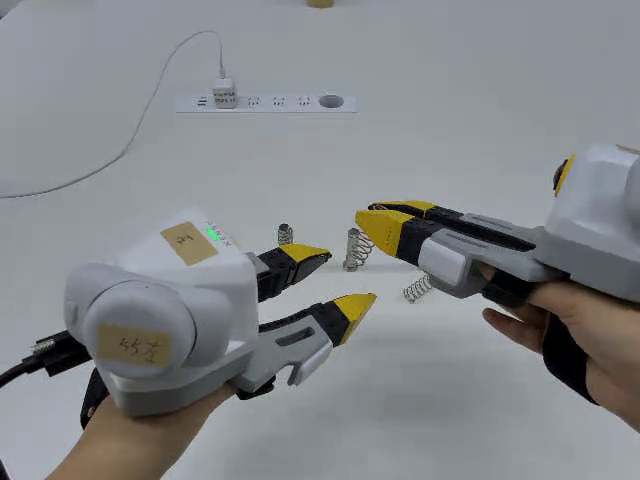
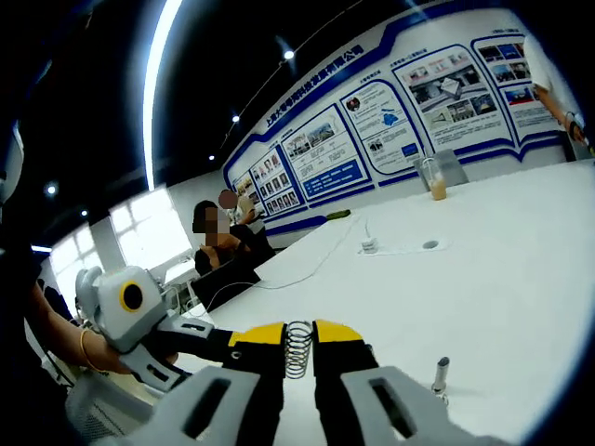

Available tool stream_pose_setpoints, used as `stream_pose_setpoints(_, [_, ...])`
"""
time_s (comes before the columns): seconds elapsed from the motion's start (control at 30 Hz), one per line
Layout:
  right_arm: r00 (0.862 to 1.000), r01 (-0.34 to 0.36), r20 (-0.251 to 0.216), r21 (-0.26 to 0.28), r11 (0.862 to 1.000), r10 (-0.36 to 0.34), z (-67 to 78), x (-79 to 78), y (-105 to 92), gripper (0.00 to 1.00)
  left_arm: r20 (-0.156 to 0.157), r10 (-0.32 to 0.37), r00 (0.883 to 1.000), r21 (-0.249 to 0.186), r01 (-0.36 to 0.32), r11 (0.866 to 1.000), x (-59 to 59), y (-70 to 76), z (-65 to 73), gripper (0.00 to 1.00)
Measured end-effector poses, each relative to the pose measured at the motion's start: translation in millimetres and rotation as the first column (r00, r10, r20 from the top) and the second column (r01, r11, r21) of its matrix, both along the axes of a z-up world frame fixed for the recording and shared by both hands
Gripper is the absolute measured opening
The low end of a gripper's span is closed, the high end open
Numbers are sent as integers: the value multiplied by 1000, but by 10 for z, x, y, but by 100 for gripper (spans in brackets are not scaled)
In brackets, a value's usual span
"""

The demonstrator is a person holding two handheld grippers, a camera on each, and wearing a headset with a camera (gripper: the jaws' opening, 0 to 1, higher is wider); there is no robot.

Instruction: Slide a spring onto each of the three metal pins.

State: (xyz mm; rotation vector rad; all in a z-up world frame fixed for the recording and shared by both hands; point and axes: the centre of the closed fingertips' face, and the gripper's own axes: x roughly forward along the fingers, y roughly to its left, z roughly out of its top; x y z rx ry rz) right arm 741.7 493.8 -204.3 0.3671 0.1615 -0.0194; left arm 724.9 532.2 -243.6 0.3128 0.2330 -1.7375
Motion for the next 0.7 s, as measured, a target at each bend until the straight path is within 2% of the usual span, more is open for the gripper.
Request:
stream_pose_setpoints(0.17, [1000, -5, 4, -50, 999, 6, 1, 29, -45, 11, -13, 12, 1000, 18, -12, 1000, 15, 41, -51, 40])
stream_pose_setpoints(0.43, [1000, -7, -1, -138, 990, 7, -22, 88, -138, 11, -4, 34, 999, 29, -34, 999, 61, 96, -99, 49])
stream_pose_setpoints(0.7, [1000, 0, -16, -185, 983, -3, -83, 149, -228, 11, -5, 71, 997, 37, -71, 997, 125, 117, -134, 59])
